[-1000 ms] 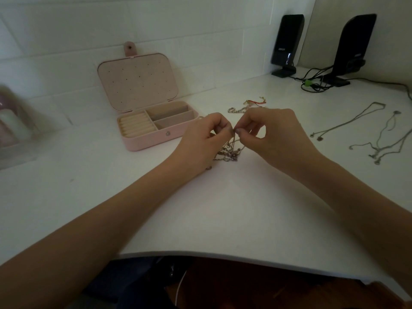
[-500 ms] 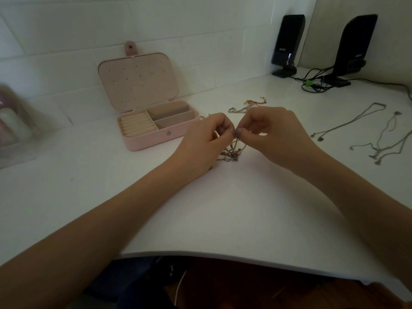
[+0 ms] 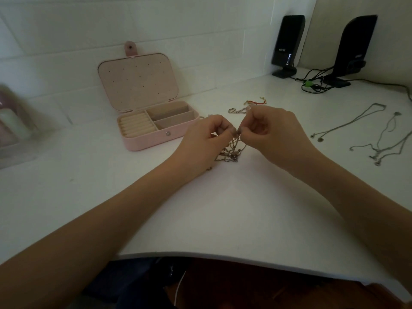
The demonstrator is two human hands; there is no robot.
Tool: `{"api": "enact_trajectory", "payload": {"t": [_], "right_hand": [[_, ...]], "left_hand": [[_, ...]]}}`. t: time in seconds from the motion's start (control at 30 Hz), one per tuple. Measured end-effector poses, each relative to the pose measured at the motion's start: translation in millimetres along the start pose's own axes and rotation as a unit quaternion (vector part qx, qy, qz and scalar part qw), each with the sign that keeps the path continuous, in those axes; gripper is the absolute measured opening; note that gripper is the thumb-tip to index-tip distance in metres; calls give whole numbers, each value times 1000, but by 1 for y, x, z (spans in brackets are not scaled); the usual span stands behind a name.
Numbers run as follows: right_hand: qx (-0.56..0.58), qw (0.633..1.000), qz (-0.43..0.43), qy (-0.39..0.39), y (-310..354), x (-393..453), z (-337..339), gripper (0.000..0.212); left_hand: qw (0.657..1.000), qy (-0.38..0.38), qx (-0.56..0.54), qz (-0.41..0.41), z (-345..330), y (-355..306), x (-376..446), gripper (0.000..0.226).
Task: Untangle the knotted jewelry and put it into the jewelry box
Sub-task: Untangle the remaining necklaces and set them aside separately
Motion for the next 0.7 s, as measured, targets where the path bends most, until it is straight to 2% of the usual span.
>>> {"api": "enact_trajectory", "payload": {"t": [0.17, 0.33, 0.53, 0.7], "right_hand": [[38, 998, -46, -2, -7, 3, 1, 8], [61, 995, -61, 49, -9, 4, -3, 9], [49, 997, -52, 41, -5, 2, 0, 6], [64, 993, -88, 54, -10, 1, -4, 8]], "left_hand": [[1000, -16, -18, 14, 3, 3, 2, 25], [999, -18, -42, 21, 4, 8, 4, 23], [1000, -23, -6, -6, 4, 5, 3, 25], [992, -23, 101, -66, 4, -5, -1, 14]]}}
Point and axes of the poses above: each hand's wrist, its own x-axis towards the middle knuckle, its own z-axis out of the back of the hand, y = z × x, the point moved 7 cm from there along x, towards the middle knuckle, and after that the axes turned 2 degrees about z, right-handed, at the moved point
